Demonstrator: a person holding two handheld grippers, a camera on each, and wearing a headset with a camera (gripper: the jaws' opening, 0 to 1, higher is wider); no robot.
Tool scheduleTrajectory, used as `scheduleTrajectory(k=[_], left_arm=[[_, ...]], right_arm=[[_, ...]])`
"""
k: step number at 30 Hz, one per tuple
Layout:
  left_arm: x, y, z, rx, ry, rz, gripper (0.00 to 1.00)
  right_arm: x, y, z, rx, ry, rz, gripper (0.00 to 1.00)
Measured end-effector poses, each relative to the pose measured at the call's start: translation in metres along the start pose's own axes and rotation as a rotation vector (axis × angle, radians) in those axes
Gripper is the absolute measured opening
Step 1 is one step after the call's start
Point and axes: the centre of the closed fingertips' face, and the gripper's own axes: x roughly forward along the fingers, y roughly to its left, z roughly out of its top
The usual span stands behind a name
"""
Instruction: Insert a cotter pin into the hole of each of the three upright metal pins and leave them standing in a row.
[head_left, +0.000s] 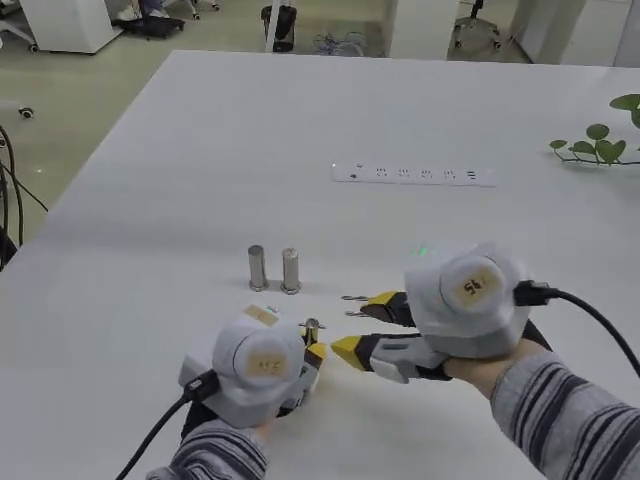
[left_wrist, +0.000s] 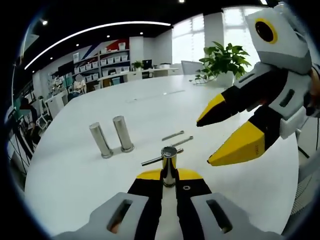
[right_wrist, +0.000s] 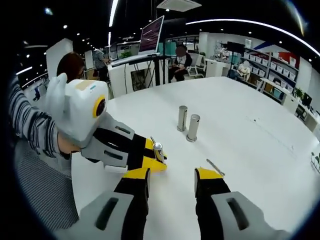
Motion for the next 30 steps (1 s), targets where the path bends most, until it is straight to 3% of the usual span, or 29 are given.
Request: scheduleTrajectory(k=[7,12,30], left_arm=[[-0.004,0.027,0.006,-0.002,0.000,0.021,0.05],[-0.006,0.045,0.010,0.015,0.006,0.039,0.05],[-0.004,0.086,-0.004,0.017,0.051,0.064,0.05]], right_arm=[[-0.013,-0.004,-0.007,0.067,-0.059,-0.018,0.42],[-0.016,-0.007,-0.019,0.112,-0.041,-0.032,0.44],[-0.024,-0.017,-0.025,0.173,-0.043,-0.061,0.44]])
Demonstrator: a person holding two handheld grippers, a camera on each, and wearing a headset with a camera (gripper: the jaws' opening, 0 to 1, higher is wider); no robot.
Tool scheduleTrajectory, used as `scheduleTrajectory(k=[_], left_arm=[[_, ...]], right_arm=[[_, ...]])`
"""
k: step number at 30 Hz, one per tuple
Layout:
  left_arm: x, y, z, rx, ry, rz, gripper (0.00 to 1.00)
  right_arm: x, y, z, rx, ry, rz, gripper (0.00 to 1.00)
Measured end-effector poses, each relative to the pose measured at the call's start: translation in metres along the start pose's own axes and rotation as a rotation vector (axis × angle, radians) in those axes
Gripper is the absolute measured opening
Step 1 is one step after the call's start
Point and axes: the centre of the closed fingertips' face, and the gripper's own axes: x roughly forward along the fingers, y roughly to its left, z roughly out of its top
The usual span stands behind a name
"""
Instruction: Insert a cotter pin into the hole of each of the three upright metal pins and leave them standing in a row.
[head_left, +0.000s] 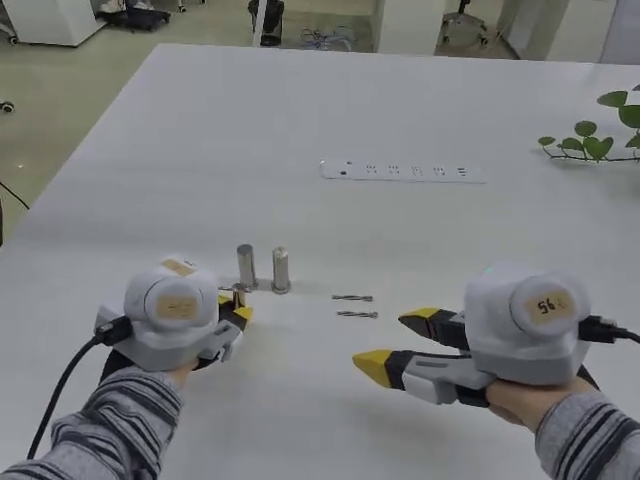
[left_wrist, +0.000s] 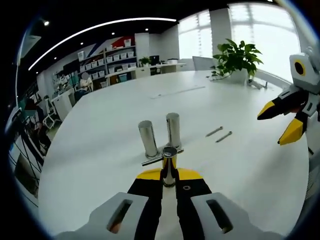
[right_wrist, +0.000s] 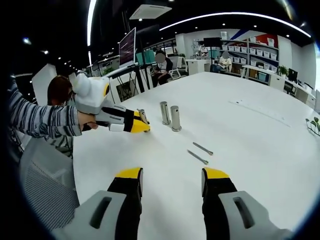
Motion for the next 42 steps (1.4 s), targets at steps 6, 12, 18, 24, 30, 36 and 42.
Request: scheduleTrajectory(k=[6,12,18,24,30,36,42], left_arm=[[0.000,0.006,-0.006,-0.002,0.015,-0.001,0.05],[0.001,0.009,-0.013,-0.022,0.025,-0.004,0.05],[0.002,0.007,-0.011,-0.026,0.017,-0.016,0.05],[0.000,0.006,-0.010,-0.037,0.011,-0.019,0.05],[-0.001,0.005,-0.010,-0.049,0.014,-0.017,0.06],[-0.004,0.005,-0.010,-0.055,0.016,-0.010,0.11],[-0.011,0.005,-0.014,-0.087,0.028,-0.015,0.16]], right_arm=[[-0.003,-0.005,-0.006,0.001,0.020,-0.012,0.43],[-0.003,-0.006,-0.008,-0.006,0.029,-0.014,0.42],[-0.001,-0.004,-0.007,-0.010,0.036,-0.013,0.41],[0.000,-0.002,-0.008,-0.014,0.039,-0.008,0.41],[0.001,-0.001,-0.011,-0.018,0.052,-0.005,0.42],[0.001,0.000,-0.011,-0.012,0.050,-0.001,0.42],[0.001,0.001,-0.014,-0.064,0.072,-0.005,0.43]])
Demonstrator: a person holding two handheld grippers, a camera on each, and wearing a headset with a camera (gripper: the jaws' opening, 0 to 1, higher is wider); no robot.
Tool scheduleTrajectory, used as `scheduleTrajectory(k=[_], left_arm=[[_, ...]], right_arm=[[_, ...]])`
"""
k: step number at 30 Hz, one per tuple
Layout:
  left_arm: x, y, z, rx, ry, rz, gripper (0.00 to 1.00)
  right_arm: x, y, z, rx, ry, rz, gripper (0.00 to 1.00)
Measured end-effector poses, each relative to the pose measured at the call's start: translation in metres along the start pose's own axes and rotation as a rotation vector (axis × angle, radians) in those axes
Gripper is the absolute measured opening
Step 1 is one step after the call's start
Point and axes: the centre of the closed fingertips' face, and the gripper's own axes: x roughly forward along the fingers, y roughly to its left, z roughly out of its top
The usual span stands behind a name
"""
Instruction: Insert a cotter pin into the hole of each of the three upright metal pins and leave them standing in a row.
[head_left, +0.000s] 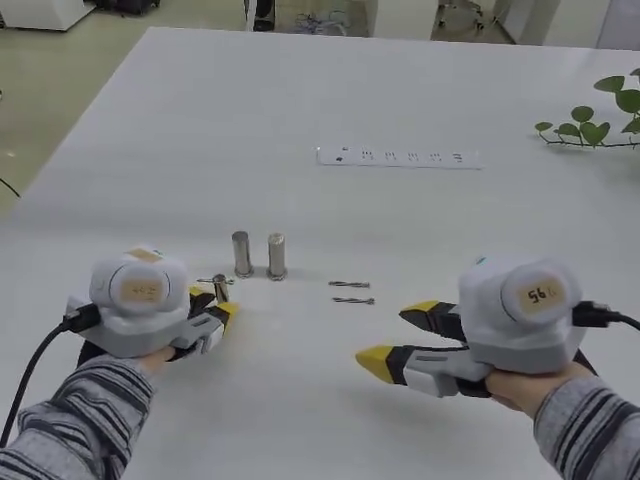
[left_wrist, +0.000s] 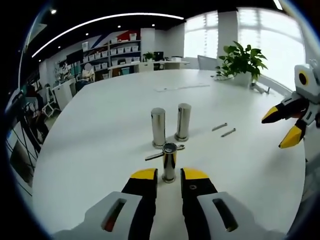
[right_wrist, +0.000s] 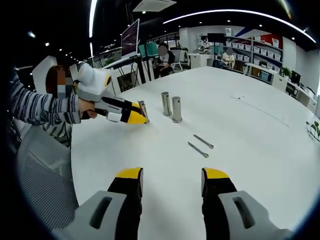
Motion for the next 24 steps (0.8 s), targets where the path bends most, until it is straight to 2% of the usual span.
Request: scheduleTrajectory(k=[2,7,13,19,24], left_arm=[[-0.005,-0.001,0.000,-0.009,0.002,0.001,0.19],[-0.014,-0.006,0.004,-0.022,-0.022,-0.014,0.25],[-0.022,-0.017,0.011,-0.022,-0.055,-0.037,0.35],[-0.029,-0.025,0.012,-0.038,-0.064,-0.034,0.49],[-0.036,-0.034,0.014,-0.046,-0.070,-0.053,0.55]], right_arm=[[0.000,0.001,0.000,-0.002,0.000,0.004,0.43],[0.002,0.004,0.003,-0.003,-0.010,0.016,0.44],[0.005,0.000,0.013,-0.065,-0.024,0.004,0.41],[0.011,-0.002,0.033,-0.061,-0.067,0.019,0.43],[0.021,-0.008,0.056,-0.033,-0.126,0.017,0.45]])
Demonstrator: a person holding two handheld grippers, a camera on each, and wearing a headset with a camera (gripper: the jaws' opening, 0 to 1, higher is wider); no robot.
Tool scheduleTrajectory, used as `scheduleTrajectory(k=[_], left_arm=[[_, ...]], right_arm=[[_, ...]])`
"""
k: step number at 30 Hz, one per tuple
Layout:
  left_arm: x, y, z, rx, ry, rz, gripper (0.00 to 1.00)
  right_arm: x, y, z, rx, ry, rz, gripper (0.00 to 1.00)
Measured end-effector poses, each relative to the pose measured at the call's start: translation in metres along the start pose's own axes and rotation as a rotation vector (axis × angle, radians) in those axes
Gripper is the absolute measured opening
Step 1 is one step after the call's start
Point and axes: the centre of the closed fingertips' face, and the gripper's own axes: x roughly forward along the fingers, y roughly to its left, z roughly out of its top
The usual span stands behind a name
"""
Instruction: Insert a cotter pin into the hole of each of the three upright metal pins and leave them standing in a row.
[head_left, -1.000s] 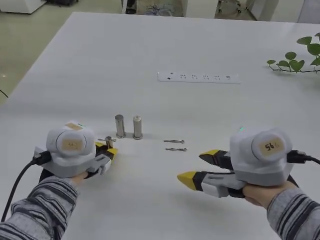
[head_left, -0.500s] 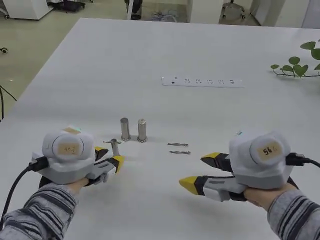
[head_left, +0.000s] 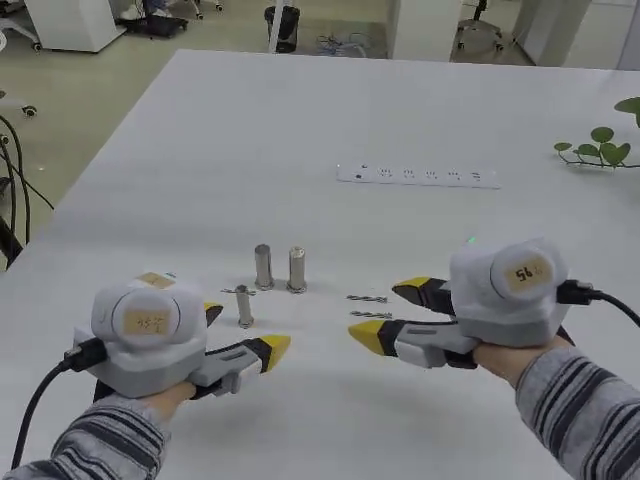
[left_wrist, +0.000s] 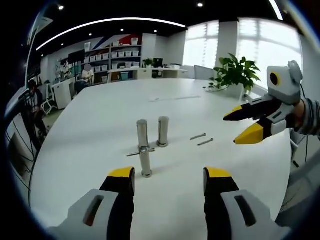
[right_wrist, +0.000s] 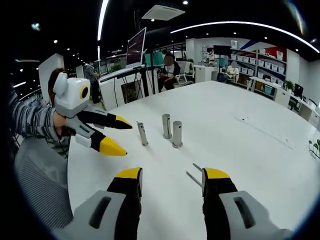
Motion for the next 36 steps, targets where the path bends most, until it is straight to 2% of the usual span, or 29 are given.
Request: scheduleTrajectory(k=[5,9,13,16,23,28,34,36], left_arm=[[-0.005,-0.007,0.002,-0.014,-0.020,-0.018,0.61],[-0.009,-0.012,0.000,0.016,-0.019,-0.014,0.65],[-0.011,-0.011,-0.003,0.008,-0.009,0.006,0.67],[-0.012,-0.012,-0.002,0.003,-0.022,0.010,0.70],[-0.013,-0.012,-0.004,-0.007,-0.017,0.016,0.74],[-0.017,-0.009,-0.004,-0.005,-0.025,0.029,0.76],[-0.018,-0.007,-0.006,-0.030,-0.028,0.031,0.79],[-0.018,-0.008,-0.005,-0.034,-0.037,0.029,0.80]], right_arm=[[0.015,-0.004,0.016,0.032,-0.042,0.004,0.45],[0.030,-0.005,0.026,0.052,-0.067,0.007,0.45],[0.046,-0.004,0.032,0.065,-0.066,0.010,0.44],[0.059,-0.003,0.036,0.072,-0.064,0.012,0.43],[0.084,0.000,0.036,0.103,-0.049,0.025,0.38],[0.101,-0.003,0.036,0.115,-0.054,0.030,0.34],[0.115,-0.001,0.032,0.126,-0.040,0.038,0.28],[0.122,-0.005,0.027,0.131,-0.037,0.034,0.25]])
